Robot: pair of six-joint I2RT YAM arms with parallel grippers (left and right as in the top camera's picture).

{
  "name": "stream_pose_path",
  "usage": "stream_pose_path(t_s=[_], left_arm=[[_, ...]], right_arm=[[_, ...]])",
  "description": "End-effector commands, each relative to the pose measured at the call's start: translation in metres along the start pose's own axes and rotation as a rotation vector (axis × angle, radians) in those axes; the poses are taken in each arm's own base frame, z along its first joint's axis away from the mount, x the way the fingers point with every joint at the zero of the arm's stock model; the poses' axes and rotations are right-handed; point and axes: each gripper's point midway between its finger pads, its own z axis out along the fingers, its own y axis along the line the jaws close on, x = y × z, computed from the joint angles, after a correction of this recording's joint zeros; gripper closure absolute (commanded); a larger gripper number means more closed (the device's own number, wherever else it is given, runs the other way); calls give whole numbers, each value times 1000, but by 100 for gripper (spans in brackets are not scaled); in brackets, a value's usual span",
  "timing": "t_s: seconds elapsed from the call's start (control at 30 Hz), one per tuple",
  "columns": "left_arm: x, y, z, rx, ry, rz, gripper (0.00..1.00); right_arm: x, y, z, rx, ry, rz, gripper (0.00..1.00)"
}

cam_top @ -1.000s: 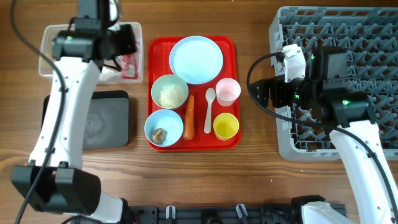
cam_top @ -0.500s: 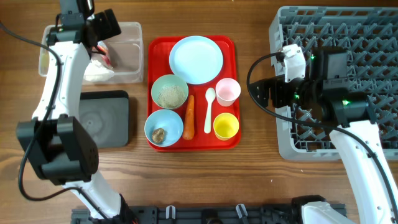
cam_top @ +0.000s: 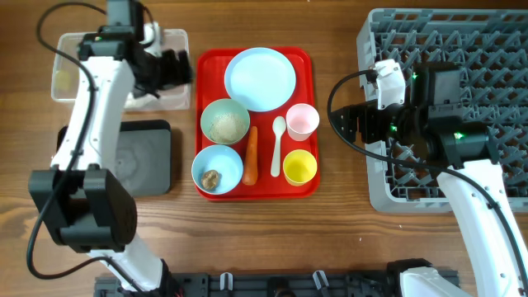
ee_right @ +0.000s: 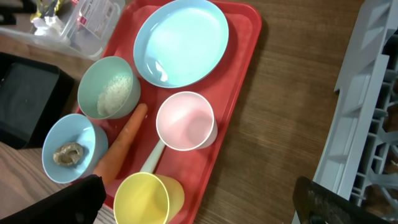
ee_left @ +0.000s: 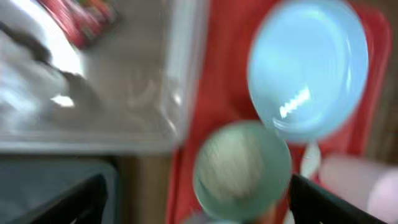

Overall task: Sort waste into correct bins and load items into the dishwasher rack
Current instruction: 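Drop the red packet into the clear plastic bin with left gripper, then grasp the green bowl of rice with the left gripper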

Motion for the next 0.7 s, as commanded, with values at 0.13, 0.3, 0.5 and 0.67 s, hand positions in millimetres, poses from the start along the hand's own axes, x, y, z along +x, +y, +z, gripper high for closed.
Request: stream_pose_path(t_s=[0.13, 0.3, 0.5, 0.67], left_arm=[[49, -59, 13, -3, 100, 173, 14], [81, -89, 38, -22, 128, 296, 14], [93, -104, 73, -64, 54, 393, 24], [100, -98, 92, -59, 42, 387, 33]], right_arm=[[-6, -2, 0, 9, -10, 23, 0], [-5, -2, 0, 10, -9, 24, 0], [-6, -2, 0, 10, -10, 23, 0], [-6, -2, 0, 10, -10, 23, 0]])
